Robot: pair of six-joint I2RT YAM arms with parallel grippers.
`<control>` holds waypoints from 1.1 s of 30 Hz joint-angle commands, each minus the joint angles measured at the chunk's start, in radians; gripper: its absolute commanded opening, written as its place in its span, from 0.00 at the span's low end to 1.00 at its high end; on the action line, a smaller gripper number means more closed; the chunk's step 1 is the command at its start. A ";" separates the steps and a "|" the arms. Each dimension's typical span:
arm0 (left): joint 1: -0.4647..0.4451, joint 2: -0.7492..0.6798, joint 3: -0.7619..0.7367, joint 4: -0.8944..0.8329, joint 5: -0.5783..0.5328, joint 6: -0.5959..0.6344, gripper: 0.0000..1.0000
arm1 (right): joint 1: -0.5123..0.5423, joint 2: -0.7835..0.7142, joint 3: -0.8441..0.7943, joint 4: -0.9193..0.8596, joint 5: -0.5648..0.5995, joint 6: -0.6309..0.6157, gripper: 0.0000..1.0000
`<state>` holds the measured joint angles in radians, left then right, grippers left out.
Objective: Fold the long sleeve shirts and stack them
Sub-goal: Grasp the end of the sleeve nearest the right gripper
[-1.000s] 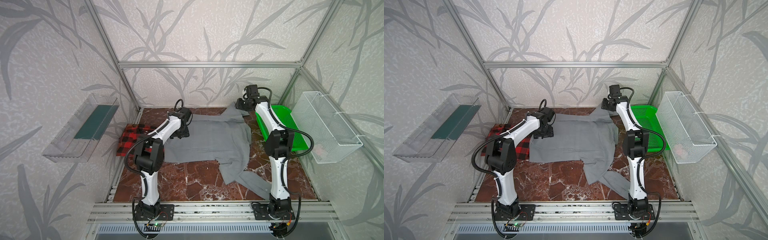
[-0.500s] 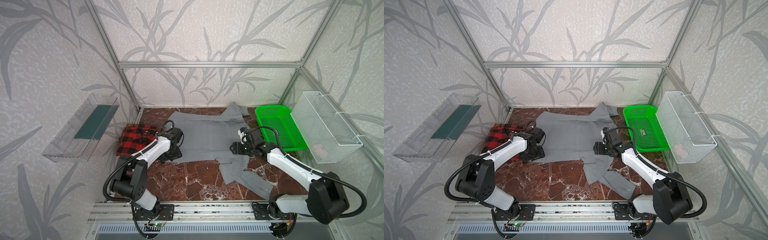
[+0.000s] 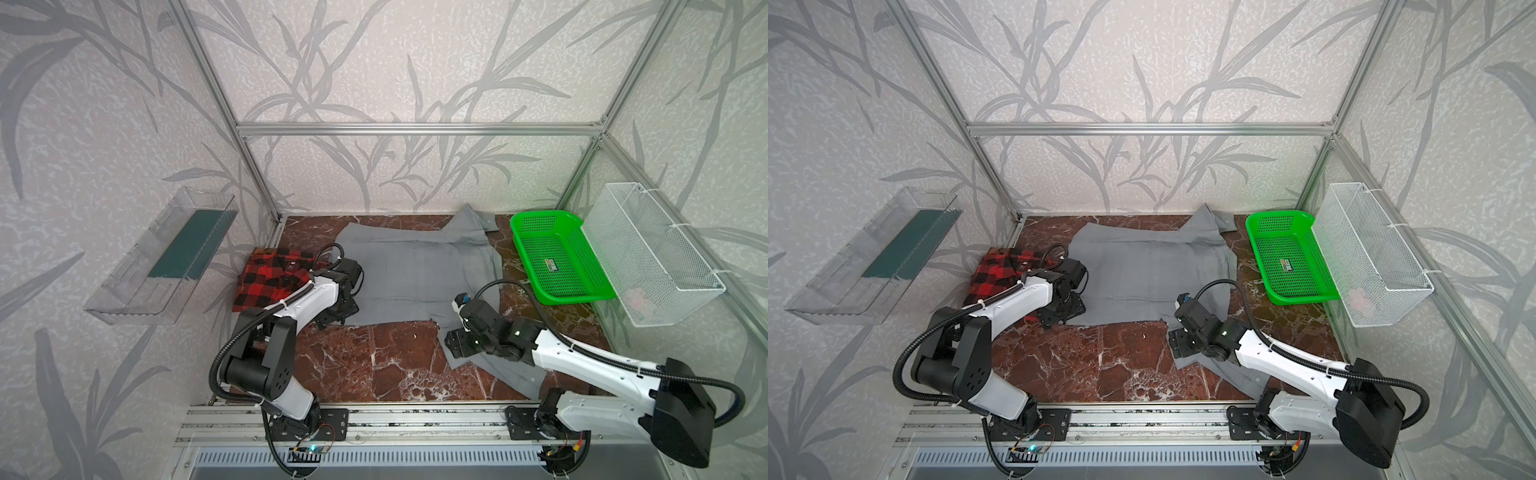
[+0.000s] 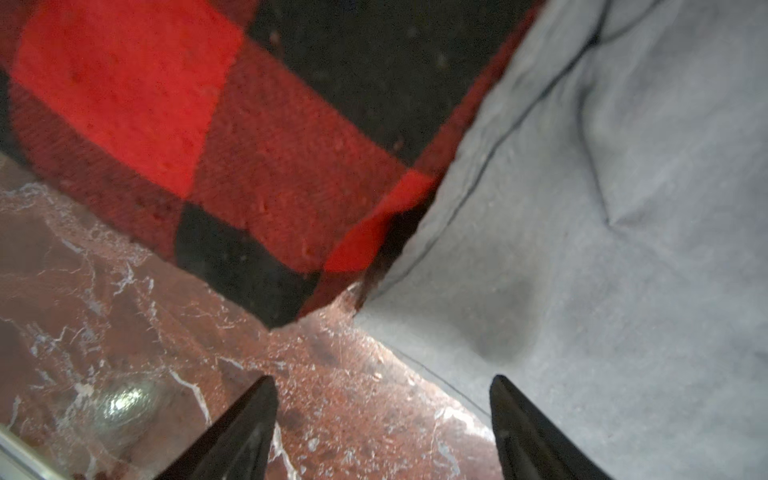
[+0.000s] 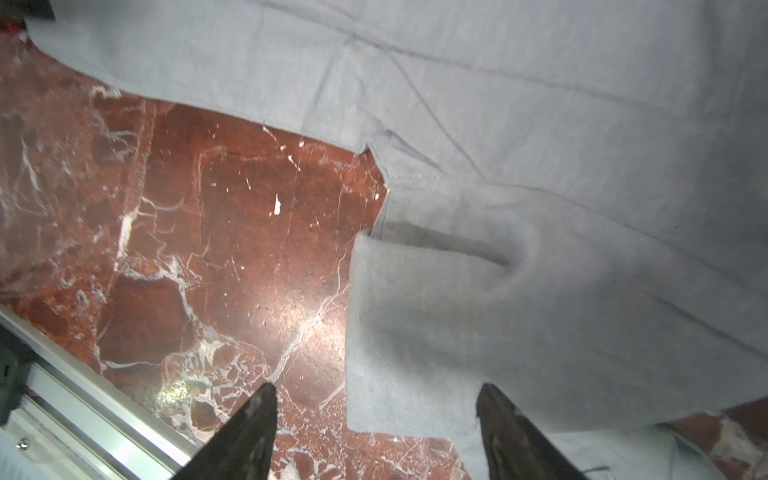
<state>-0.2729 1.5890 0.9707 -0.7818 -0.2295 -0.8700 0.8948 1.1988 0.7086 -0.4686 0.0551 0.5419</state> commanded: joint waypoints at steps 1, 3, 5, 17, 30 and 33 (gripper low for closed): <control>0.008 0.053 -0.012 0.051 -0.024 -0.036 0.81 | 0.049 0.041 0.013 -0.043 0.074 0.017 0.75; 0.008 0.082 -0.004 0.054 -0.016 -0.041 0.81 | 0.068 0.064 0.017 -0.053 0.096 0.017 0.75; 0.006 0.104 -0.008 0.072 -0.015 -0.041 0.80 | 0.076 0.084 0.004 -0.033 0.090 0.017 0.75; -0.012 0.135 -0.035 0.122 -0.038 -0.023 0.64 | 0.086 0.249 -0.023 0.035 0.096 -0.016 0.63; -0.048 0.174 -0.112 0.177 0.033 -0.032 0.19 | 0.087 0.232 -0.060 0.004 0.099 -0.019 0.26; -0.048 0.145 -0.120 0.170 0.043 -0.027 0.03 | 0.087 0.176 -0.059 -0.041 0.104 -0.016 0.15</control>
<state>-0.3244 1.6947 0.9192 -0.5335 -0.2443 -0.8948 0.9752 1.4212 0.6651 -0.4309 0.1543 0.5240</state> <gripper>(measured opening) 0.053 0.169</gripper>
